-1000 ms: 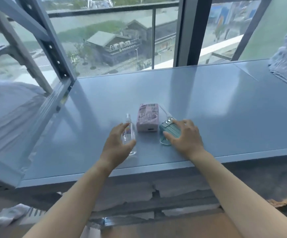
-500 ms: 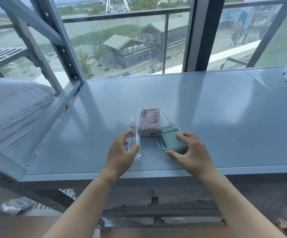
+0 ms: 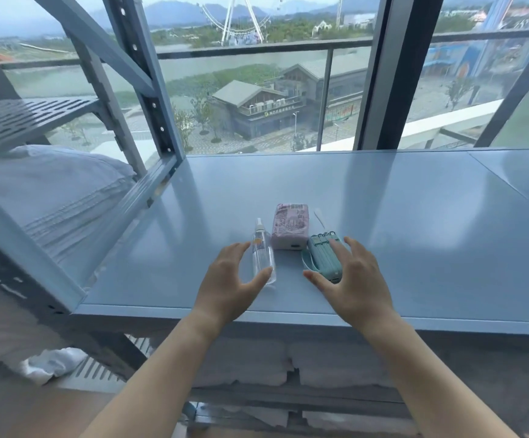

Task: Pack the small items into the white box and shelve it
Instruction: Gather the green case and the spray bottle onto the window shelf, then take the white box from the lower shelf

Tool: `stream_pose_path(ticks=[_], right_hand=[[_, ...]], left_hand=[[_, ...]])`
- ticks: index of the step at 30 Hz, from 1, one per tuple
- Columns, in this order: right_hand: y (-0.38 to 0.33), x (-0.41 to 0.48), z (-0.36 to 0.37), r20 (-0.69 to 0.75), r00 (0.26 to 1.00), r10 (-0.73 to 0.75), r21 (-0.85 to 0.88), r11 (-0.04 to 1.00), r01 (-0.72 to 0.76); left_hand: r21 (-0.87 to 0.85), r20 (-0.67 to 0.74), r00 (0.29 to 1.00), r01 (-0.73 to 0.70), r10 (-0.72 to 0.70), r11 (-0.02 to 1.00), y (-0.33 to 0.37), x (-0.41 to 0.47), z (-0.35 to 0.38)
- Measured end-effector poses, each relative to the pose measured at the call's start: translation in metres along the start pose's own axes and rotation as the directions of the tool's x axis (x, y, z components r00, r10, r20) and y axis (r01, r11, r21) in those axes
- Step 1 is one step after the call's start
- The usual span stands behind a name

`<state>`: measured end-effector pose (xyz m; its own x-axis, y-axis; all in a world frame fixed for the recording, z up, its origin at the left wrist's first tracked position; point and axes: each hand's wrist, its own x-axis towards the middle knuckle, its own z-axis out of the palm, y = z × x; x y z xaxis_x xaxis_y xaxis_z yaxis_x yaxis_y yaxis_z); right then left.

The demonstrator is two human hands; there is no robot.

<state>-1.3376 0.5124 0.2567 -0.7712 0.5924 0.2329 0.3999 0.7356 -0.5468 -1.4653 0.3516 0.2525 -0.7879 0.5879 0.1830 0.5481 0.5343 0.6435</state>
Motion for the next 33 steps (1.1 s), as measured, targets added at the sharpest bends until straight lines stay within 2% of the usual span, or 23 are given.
stream_pose_path(ticks=[6,9,13,16,20,22,27,33], right_hand=[[-0.062,-0.024,0.003,0.092,0.96,-0.264,0.042,0.964,0.262],[-0.106,-0.049,0.02,0.164,0.926,-0.34,0.057,0.94,0.335],[-0.175,-0.1,0.053,0.314,0.865,-0.392,0.112,0.92,0.376],[-0.232,-0.144,0.08,0.386,0.781,-0.492,0.149,0.868,0.473],[-0.311,-0.208,0.12,0.467,0.629,-0.621,0.219,0.77,0.599],[-0.349,-0.245,0.14,0.508,0.521,-0.686,0.277,0.703,0.655],[-0.433,-0.344,0.188,0.563,0.213,-0.798,0.412,0.495,0.765],[-0.509,-0.442,0.226,0.579,-0.145,-0.803,0.559,0.26,0.787]], left_hand=[[0.217,-0.043,0.999,0.009,0.0,0.976,-0.026,-0.05,-0.054],[0.31,-0.078,0.997,0.046,-0.023,0.95,-0.051,-0.093,-0.092],[0.255,-0.137,0.98,0.176,-0.145,0.951,-0.093,-0.17,-0.148],[0.282,-0.201,0.948,0.298,-0.247,0.912,-0.128,-0.239,-0.189],[0.283,-0.301,0.862,0.489,-0.408,0.825,-0.167,-0.343,-0.239],[0.277,-0.364,0.796,0.588,-0.484,0.76,-0.183,-0.399,-0.261],[0.244,-0.49,0.585,0.804,-0.646,0.543,-0.213,-0.541,-0.303],[0.156,-0.603,0.297,0.954,-0.74,0.256,-0.226,-0.671,-0.319]])
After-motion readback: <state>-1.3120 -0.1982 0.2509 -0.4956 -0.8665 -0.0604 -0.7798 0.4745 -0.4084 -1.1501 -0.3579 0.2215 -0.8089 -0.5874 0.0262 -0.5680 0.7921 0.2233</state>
